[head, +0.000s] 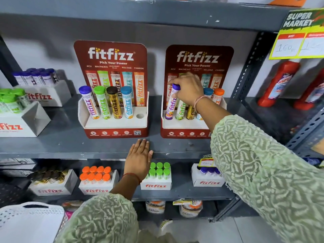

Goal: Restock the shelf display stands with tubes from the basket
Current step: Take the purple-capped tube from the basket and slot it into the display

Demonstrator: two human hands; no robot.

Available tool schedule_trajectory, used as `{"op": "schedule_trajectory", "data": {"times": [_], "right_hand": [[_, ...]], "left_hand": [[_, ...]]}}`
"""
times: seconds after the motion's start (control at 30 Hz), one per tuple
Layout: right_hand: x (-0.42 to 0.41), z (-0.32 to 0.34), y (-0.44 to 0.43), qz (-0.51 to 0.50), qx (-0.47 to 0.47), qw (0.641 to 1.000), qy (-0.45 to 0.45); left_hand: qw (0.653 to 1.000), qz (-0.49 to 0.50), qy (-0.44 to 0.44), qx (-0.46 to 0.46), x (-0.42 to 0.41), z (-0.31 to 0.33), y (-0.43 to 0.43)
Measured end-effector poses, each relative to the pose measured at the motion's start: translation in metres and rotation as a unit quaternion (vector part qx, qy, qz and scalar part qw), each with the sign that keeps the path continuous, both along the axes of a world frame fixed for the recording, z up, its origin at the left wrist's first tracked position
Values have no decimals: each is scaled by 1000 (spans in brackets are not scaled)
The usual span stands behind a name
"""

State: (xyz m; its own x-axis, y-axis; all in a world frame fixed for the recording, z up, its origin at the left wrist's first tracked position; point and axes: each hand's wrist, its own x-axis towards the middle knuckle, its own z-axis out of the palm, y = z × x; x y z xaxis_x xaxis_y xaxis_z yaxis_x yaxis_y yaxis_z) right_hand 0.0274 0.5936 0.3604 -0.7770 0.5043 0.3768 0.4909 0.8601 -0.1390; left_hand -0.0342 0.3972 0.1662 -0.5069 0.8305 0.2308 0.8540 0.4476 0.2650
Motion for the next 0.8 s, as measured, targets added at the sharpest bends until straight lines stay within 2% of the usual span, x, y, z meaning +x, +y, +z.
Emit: {"op": "schedule_trajectory", "data": {"times": [0.3,0.57,0.63,0.7,0.8], "right_hand": [[-14,-10,8,13,50,996,-75],[-7,-10,2,-7,31,994,-105],[-6,-12,-17,-3,19,999,-36],[-15,-22,-53,39,44,995,82],[-44,-53,-121,209,30,952,221]], "left_hand": [[1000,-7,7,11,-2,-3,0],[1000,-16,-8,15,-5,-1,-2],[998,-7,-22,60,-5,0,-13],[993,24,-28,113,-8,-1,-39],[986,85,-36,135,-16,-12,-102]]}}
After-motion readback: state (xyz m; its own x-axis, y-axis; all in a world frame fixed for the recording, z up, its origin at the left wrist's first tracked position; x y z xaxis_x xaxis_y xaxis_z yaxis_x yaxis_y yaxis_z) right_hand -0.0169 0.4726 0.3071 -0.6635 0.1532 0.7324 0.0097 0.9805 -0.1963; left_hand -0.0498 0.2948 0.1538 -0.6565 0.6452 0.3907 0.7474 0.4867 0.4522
